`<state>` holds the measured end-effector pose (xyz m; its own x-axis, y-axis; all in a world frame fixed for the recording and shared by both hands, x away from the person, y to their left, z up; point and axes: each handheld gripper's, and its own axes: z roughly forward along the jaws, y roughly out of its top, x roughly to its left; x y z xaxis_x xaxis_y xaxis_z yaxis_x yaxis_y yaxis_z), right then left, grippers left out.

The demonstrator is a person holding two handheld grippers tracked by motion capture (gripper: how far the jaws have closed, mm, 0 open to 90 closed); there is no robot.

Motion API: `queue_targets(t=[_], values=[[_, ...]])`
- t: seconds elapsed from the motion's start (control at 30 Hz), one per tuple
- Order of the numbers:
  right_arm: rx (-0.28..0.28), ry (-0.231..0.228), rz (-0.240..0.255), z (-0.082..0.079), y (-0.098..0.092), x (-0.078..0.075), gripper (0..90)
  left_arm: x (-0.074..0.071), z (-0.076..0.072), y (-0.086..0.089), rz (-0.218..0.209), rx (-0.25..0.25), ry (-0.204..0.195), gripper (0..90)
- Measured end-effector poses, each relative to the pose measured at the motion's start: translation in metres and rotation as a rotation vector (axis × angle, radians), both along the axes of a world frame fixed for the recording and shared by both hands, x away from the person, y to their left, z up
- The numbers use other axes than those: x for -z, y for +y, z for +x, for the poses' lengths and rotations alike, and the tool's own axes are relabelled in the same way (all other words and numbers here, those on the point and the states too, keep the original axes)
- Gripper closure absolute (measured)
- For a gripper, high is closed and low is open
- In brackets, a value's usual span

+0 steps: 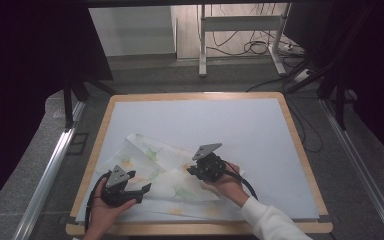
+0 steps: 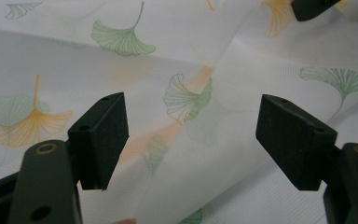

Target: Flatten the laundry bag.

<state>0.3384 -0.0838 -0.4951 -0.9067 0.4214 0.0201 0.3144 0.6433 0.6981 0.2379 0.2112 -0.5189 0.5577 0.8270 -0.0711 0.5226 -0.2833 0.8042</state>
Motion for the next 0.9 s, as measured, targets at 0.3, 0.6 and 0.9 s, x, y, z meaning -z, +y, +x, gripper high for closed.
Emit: queue_targets(t=[0.3, 0.6, 0.9], values=[[0.022, -0.049, 0.000, 0.001, -0.005, -0.003, 88.2, 0.001, 0.000, 0.000, 0.003, 0.012, 0.007, 30.0], [0.058, -0.081, 0.019, 0.007, -0.015, -0.009, 88.2, 0.001, 0.000, -0.001, 0.000, 0.035, 0.020, 44.2], [0.100, -0.092, 0.041, 0.012, -0.025, -0.014, 88.2, 0.001, 0.000, -0.001, 0.001, 0.040, 0.019, 45.7]])
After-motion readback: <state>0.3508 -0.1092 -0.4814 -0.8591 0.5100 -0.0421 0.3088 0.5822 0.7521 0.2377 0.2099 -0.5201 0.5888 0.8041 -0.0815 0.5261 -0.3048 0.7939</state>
